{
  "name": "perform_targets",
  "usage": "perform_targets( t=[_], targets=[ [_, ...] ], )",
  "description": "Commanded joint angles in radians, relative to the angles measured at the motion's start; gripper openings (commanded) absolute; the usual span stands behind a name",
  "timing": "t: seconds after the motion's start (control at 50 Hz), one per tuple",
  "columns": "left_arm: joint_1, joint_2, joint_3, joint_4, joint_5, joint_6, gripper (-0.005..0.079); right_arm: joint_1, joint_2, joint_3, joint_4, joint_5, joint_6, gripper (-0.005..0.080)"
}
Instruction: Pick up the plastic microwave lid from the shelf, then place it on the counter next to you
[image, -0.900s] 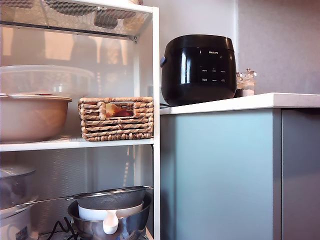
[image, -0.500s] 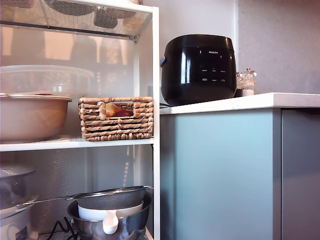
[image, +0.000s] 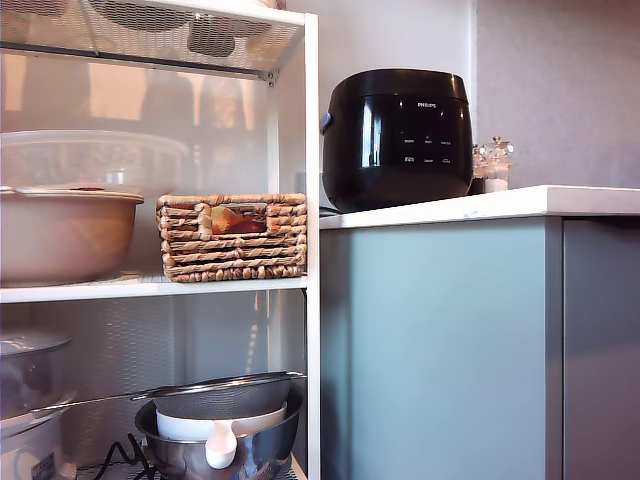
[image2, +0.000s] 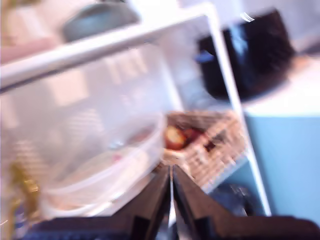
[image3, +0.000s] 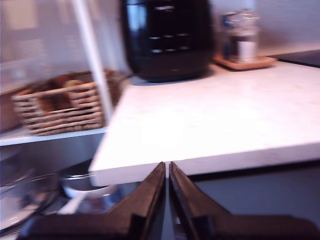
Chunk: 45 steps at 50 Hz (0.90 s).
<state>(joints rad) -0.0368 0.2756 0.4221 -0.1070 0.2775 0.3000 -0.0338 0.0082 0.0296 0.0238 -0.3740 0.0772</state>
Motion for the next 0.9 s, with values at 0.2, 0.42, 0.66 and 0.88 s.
perform_targets(
  t=[0.2,0.42,0.66,0.88],
  targets=[
    [0.004,0.351,0.201,-0.07,0.024,0.198,-0.0011,0.068,-0.006,0.012,0.114,-0.158,0.008,-0.0012],
    [0.001,0.586,0.392,-0.181,-0.066,0.369,0.0094,0.14,-0.006,0.013,0.113,-0.193,0.074,-0.0012],
    [-0.024,0.788,0.559,-0.314,-0.147,0.51,0.0339,0.156,-0.006,0.012,0.078,-0.191,0.072,-0.0012],
    [-0.025,0.919,0.684,-0.337,-0.121,0.652,0.0378,0.156,-0.006,0.013,0.007,-0.166,0.06,-0.0012]
  ],
)
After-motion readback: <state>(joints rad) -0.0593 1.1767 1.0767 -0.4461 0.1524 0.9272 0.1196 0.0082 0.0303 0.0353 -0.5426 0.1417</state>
